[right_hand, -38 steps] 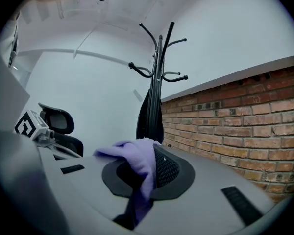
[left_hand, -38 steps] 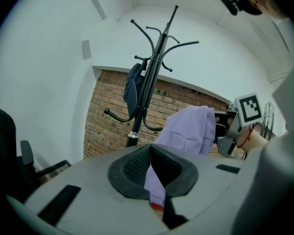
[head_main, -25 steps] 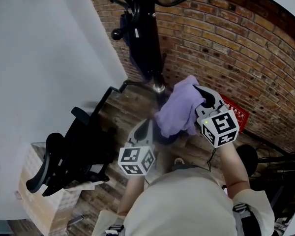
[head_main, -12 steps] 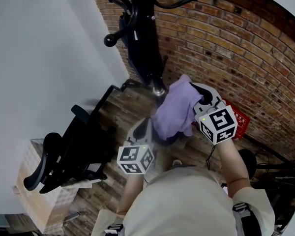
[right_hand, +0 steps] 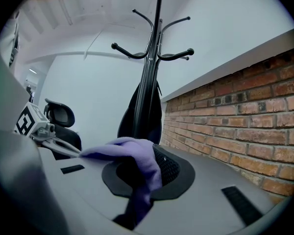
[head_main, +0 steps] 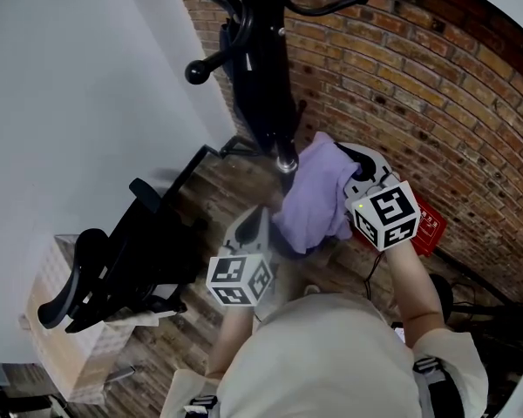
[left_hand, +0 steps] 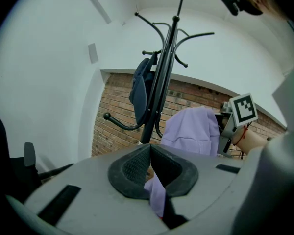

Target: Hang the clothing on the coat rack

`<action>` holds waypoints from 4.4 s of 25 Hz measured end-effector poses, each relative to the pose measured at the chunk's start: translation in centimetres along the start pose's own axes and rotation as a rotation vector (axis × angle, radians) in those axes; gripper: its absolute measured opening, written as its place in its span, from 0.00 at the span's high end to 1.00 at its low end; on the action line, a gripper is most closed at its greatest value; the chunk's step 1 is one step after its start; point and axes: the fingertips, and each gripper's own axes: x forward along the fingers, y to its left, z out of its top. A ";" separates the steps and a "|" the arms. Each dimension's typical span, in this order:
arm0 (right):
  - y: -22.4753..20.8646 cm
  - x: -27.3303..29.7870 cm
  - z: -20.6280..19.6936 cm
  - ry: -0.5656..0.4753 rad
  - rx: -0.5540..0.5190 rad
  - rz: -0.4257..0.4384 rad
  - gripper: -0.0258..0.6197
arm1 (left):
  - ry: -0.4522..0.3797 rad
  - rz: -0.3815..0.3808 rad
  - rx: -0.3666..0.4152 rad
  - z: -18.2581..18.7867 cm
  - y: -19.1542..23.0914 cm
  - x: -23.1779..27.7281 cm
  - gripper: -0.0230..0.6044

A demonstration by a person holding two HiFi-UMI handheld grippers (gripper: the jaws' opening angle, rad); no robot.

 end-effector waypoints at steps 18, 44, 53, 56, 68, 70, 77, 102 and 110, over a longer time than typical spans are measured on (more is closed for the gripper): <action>0.5 3.5 0.1 0.010 -0.046 0.128 0.94 | -0.015 0.065 -0.006 0.3 0.9 1.2 0.96; -1.4 4.5 -11.0 0.178 0.086 0.269 0.94 | 0.016 0.089 -0.020 -1.4 -0.2 2.9 0.96; 0.4 2.9 -13.9 0.176 0.127 0.266 0.93 | 0.018 0.089 -0.027 -1.8 0.0 2.8 0.96; 1.0 2.3 -14.6 0.170 0.139 0.260 0.93 | 0.015 0.095 -0.030 -1.8 0.1 2.3 0.96; 2.3 -0.6 -15.9 0.147 0.182 0.153 0.86 | 0.041 0.103 -0.038 -3.2 0.4 -0.6 0.96; 2.4 -1.4 -16.0 0.149 0.188 0.135 0.84 | 0.049 0.099 -0.037 -3.5 0.2 -1.2 0.96; 2.8 -4.1 -16.8 0.169 0.211 0.064 0.80 | 0.059 0.086 -0.031 -4.0 -0.7 -3.9 0.96; 14.7 -17.9 -11.2 0.091 0.180 -0.065 0.92 | 0.081 0.049 -0.020 -9.7 -5.2 -17.6 0.96; 17.9 -22.9 -8.0 0.026 0.196 -0.066 0.95 | 0.065 0.047 -0.022 -10.9 -7.5 -22.3 0.96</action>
